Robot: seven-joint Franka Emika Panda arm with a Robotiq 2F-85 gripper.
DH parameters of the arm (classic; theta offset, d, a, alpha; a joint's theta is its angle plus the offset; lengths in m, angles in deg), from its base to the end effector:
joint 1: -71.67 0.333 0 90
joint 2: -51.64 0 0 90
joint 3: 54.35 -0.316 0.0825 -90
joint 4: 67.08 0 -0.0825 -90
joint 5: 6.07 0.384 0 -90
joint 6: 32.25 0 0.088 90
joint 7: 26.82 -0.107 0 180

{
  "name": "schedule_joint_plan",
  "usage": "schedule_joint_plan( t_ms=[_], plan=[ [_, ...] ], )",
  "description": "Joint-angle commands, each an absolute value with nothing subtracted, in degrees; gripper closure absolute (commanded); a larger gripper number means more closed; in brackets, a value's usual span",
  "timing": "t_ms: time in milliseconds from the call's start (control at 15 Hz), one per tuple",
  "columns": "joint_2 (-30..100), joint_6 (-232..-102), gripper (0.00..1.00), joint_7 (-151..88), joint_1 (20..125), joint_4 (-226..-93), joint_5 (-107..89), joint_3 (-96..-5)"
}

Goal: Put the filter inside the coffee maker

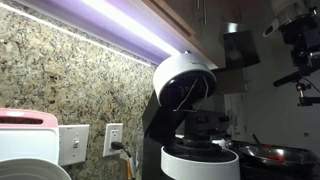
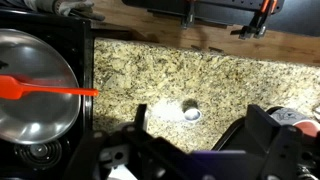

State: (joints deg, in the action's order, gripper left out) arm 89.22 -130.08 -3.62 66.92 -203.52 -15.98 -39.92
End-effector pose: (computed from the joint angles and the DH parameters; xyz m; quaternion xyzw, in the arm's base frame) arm 0.3267 -0.1454 0.5386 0.9970 0.0748 -0.0178 0.0034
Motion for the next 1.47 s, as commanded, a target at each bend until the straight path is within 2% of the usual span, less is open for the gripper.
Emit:
schedule_joint_plan(
  t_ms=[0,600,1200,1400],
  plan=[
    [89.2,-129.9,0.00,-3.6,66.8,-203.4,-15.9,-40.0],
    [89.2,-130.0,0.00,-3.6,66.8,-203.4,-15.9,-40.0],
    [81.4,-141.4,0.00,-2.3,69.9,-202.3,-9.4,-39.4],
    [76.7,-139.7,0.00,-3.0,69.6,-200.7,-8.6,-40.1]
  ],
)
